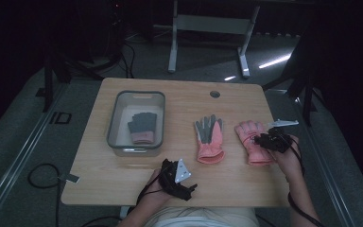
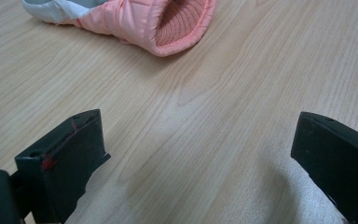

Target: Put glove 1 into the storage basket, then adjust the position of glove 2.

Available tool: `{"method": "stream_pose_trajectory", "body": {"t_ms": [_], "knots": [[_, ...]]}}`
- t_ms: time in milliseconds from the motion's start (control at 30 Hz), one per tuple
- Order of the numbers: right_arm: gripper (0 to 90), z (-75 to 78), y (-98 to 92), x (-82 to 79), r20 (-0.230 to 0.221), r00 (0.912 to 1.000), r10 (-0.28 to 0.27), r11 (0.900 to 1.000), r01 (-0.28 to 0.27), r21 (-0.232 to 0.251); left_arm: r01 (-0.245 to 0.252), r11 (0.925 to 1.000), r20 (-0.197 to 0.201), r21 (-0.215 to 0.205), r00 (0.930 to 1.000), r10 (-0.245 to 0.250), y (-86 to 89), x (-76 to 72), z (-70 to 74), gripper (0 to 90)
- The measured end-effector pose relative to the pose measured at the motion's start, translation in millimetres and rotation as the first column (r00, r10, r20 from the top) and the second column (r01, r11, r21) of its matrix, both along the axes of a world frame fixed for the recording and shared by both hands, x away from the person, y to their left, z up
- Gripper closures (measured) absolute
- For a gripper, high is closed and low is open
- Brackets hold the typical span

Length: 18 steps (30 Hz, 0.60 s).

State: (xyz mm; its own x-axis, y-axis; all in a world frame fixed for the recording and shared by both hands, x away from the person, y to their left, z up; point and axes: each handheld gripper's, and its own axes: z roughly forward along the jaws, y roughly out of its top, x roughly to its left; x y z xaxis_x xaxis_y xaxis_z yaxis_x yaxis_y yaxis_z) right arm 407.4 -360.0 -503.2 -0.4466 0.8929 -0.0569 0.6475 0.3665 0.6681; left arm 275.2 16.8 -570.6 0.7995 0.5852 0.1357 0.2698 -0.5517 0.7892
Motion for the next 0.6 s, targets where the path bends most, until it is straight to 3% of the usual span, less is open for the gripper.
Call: {"method": "stream_pose_trajectory", "body": {"t_ms": [133,167,267,367,600], "knots": [[60.6,-8.2,1.1,4.5,-0.023,0.9997,0.000,1.000,-0.001,-0.020,0.000,1.0000,-0.001,0.001,1.0000,0.000,0.0,-0.1,-0.1,2.4],[64.2,-14.6,0.7,5.9,-0.035,0.9993,-0.010,0.999,0.008,-0.037,0.001,1.0000,-0.002,0.002,1.0000,-0.001,0.0,-0.2,-0.1,2.4],[75.1,-20.8,-4.6,8.4,-0.061,0.9971,-0.046,0.999,0.047,0.022,0.003,1.0000,0.000,0.000,1.0000,-0.003,-0.1,0.1,-0.2,2.4],[80.6,-23.0,-4.3,9.3,-0.069,0.9956,-0.064,0.997,0.067,0.040,0.005,1.0000,-0.001,-0.001,1.0000,-0.005,0.0,0.2,-0.1,2.4],[87.2,-11.4,3.4,0.7,-0.021,0.9927,-0.119,0.992,0.119,0.034,0.005,1.0000,-0.002,-0.003,1.0000,-0.005,-0.2,0.5,0.9,2.4]]}}
